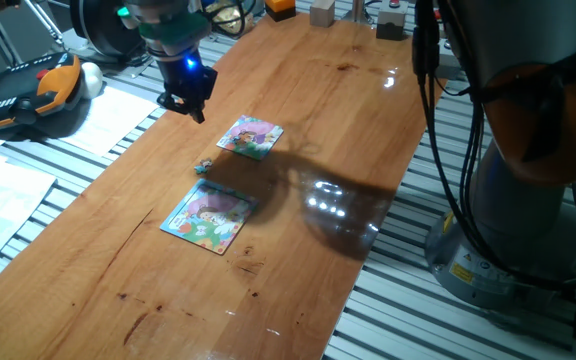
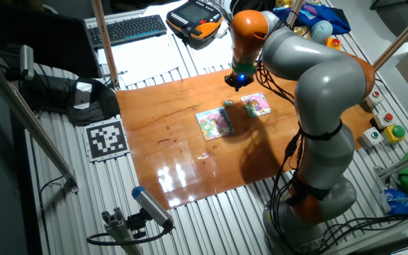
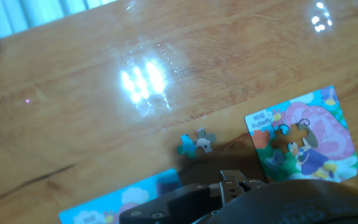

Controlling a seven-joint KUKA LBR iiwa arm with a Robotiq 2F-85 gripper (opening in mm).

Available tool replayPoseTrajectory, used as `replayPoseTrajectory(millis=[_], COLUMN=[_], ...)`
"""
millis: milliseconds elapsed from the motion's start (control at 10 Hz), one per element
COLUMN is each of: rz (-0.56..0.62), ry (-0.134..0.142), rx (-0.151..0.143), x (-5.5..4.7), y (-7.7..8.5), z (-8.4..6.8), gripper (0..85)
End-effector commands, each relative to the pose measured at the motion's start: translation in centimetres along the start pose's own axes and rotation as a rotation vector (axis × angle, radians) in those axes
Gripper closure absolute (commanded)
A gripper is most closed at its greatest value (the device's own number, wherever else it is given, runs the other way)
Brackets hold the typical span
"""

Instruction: Assemble one piece of a puzzle

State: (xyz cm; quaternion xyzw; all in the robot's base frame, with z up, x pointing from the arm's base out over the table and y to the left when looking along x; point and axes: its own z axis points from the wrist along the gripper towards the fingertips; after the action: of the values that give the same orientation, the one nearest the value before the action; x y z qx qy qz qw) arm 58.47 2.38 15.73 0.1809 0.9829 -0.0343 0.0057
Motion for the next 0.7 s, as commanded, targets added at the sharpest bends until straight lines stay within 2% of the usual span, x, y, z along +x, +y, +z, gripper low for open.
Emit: replayPoseTrajectory(millis=[0, 100, 200, 400, 600], rz=[0.062, 0.127, 0.156, 0.199, 0.262], ry=[-0.007, -0.010, -0.028, -0.006, -0.007], rx=[0.015, 0.022, 0.040, 0.008, 0.016], x=[-0.02, -0.05, -0.23, -0.56, -0.57], y=[-0.01, -0.01, 0.05, 0.13, 0.75], z=[0.03, 0.03, 0.21, 0.58, 1.02], gripper=[85.0, 85.0, 85.0, 85.0, 85.0])
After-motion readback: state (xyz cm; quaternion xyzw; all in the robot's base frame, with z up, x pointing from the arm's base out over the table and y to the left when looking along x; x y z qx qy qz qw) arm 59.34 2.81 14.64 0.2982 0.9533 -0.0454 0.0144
